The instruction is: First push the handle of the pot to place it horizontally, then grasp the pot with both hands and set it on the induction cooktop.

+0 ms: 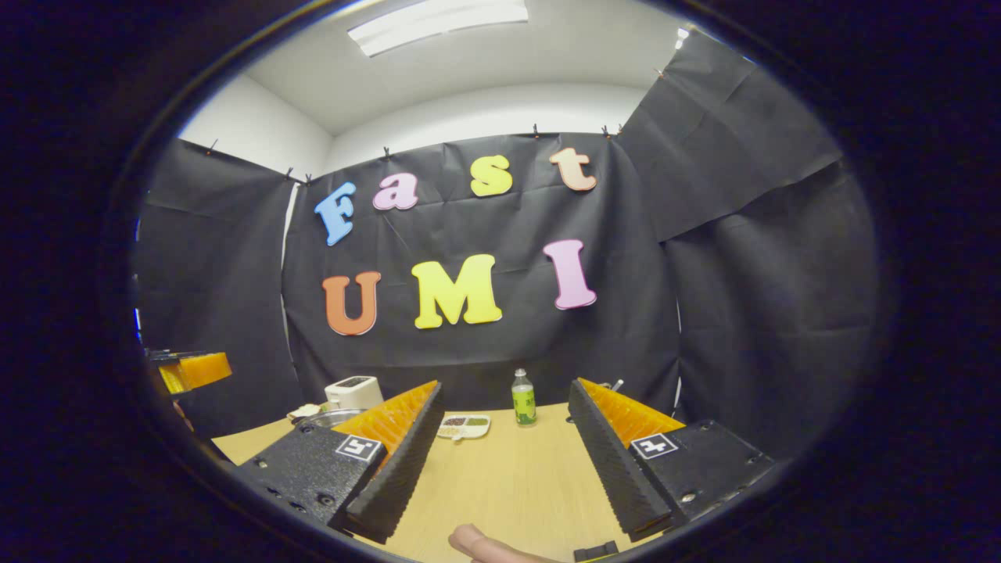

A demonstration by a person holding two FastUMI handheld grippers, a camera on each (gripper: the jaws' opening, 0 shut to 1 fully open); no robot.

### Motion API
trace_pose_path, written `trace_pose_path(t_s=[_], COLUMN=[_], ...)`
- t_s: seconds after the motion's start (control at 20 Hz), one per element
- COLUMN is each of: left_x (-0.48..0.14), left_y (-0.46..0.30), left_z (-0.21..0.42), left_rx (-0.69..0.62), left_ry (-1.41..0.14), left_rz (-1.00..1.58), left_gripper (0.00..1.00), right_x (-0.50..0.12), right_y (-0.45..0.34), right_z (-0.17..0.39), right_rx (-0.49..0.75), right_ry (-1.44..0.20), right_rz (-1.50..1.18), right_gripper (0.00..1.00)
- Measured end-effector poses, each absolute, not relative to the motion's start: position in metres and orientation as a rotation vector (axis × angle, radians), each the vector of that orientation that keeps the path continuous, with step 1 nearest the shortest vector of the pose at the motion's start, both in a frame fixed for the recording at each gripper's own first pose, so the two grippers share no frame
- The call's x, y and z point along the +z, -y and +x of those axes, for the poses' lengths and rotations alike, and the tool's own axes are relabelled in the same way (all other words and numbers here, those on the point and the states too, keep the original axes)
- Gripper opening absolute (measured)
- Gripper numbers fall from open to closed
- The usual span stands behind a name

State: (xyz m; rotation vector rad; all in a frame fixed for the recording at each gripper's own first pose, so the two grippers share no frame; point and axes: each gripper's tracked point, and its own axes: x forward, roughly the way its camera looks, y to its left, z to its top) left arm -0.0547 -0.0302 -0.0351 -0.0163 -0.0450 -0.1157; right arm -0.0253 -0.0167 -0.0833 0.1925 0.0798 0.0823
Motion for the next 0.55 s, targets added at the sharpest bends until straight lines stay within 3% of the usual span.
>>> trace_pose_path(t_s=[0.05,0.25,0.3,0.35,0.5,0.55], left_x=[-0.035,-0.036,-0.037,-0.039,-0.042,-0.042], left_y=[0.029,0.033,0.032,0.032,0.032,0.031], left_z=[-0.055,-0.055,-0.055,-0.055,-0.056,-0.057], left_rx=[-0.113,-0.12,-0.121,-0.12,-0.121,-0.12], left_ry=[0.047,0.048,0.046,0.044,0.037,0.038], left_rz=[-0.016,-0.014,-0.012,-0.009,-0.001,0.001], left_gripper=[0.95,0.95,0.95,0.95,0.95,0.95], right_x=[-0.083,-0.084,-0.083,-0.083,-0.082,-0.081], right_y=[0.019,0.018,0.017,0.017,0.017,0.017], right_z=[-0.026,-0.032,-0.032,-0.033,-0.038,-0.039], right_rx=[0.074,0.075,0.077,0.079,0.083,0.082], right_ry=[-0.076,-0.082,-0.079,-0.078,-0.07,-0.065], right_rz=[0.188,0.196,0.199,0.202,0.202,0.2], right_gripper=[0.95,0.96,1.0,0.96,0.96,1.0])
